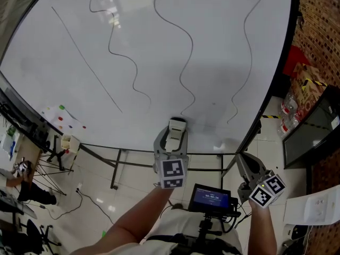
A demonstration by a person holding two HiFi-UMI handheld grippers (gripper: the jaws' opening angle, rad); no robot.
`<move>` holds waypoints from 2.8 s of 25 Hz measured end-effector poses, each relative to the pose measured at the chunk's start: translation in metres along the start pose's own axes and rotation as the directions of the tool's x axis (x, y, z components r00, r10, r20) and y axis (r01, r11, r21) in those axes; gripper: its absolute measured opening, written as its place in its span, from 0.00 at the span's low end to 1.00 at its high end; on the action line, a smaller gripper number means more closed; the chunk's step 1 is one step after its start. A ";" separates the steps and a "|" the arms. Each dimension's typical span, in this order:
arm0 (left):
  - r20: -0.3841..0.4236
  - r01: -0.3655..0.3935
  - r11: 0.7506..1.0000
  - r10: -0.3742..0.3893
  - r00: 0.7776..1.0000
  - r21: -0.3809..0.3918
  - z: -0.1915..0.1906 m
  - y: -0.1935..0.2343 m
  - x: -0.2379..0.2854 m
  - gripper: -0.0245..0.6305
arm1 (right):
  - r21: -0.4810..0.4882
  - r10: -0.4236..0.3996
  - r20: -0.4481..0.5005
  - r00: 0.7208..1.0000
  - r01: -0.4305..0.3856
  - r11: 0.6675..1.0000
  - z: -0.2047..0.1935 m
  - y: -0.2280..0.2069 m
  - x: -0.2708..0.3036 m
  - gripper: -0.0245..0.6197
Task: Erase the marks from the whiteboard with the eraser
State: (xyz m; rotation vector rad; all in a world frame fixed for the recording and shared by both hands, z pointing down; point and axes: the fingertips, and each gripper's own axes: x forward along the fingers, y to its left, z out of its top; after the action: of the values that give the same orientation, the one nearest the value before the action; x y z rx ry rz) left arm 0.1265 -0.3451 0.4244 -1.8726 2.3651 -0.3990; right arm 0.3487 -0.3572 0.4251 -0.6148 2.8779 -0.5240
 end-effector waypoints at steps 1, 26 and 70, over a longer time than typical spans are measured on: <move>-0.005 -0.005 0.997 0.006 1.000 0.071 -0.004 -0.004 0.000 0.44 | 0.002 0.001 -0.001 1.000 -0.001 1.000 -0.001 0.000 0.000 0.05; 0.022 0.095 0.993 -0.093 0.995 -0.074 0.010 -0.003 -0.003 0.43 | 0.038 -0.046 0.028 0.999 0.045 0.998 -0.001 -0.018 -0.025 0.05; -0.074 0.285 0.958 -0.282 0.957 0.028 -0.005 -0.102 0.009 0.43 | 0.061 -0.053 -0.006 0.999 0.053 0.997 -0.006 -0.043 -0.059 0.05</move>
State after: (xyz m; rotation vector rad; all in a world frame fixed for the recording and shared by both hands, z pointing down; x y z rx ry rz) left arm 0.2192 -0.3749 0.4572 -2.2208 2.1126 -0.5371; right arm 0.4165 -0.3669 0.4511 -0.6829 2.8440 -0.6195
